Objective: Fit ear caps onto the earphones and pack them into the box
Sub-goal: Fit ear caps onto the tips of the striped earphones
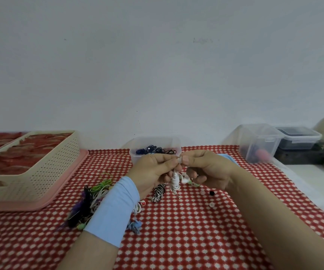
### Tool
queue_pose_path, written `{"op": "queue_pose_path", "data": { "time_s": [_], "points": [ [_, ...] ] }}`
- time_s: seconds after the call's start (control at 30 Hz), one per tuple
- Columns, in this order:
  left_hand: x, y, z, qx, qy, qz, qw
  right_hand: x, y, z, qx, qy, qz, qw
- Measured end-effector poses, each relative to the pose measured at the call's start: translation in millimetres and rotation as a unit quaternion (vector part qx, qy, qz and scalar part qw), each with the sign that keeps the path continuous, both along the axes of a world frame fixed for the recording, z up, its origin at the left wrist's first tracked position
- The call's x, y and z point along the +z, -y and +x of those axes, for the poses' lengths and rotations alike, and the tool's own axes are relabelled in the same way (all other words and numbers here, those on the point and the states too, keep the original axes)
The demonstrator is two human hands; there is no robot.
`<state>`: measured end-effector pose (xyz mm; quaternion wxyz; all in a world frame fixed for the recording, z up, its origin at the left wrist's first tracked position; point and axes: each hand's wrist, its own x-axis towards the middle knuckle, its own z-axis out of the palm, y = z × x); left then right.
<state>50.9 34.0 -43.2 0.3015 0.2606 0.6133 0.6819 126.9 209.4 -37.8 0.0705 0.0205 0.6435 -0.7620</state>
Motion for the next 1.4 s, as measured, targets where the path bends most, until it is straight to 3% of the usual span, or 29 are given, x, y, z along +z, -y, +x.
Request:
{"op": "queue_pose_path", "data": {
  "time_s": [0.23,0.43,0.67,1.07,1.27,1.4],
  "points": [
    [2,4,-5,0.017,-0.028,-0.013,0.999,0,3,-3,-0.068,-0.025,0.029,0.997],
    [4,6,-7,0.041,0.003,0.002,0.999,14,1,8,-0.111,-0.126,0.214,0.962],
    [5,4,-6,0.038,0.008,-0.021,0.999,14,7,4,-0.161,-0.176,0.32,0.917],
    [5,5,-8,0.046,-0.015,-0.053,0.997,17,12,6,-0.154,-0.184,0.335,0.911],
    [2,5,-10,0.063,-0.069,-0.074,0.993,22,8,10,-0.124,-0.112,0.281,0.945],
    [3,4,-7,0.067,-0.085,-0.058,0.992,20,12,9,-0.165,-0.114,0.279,0.939]
  ]
}}
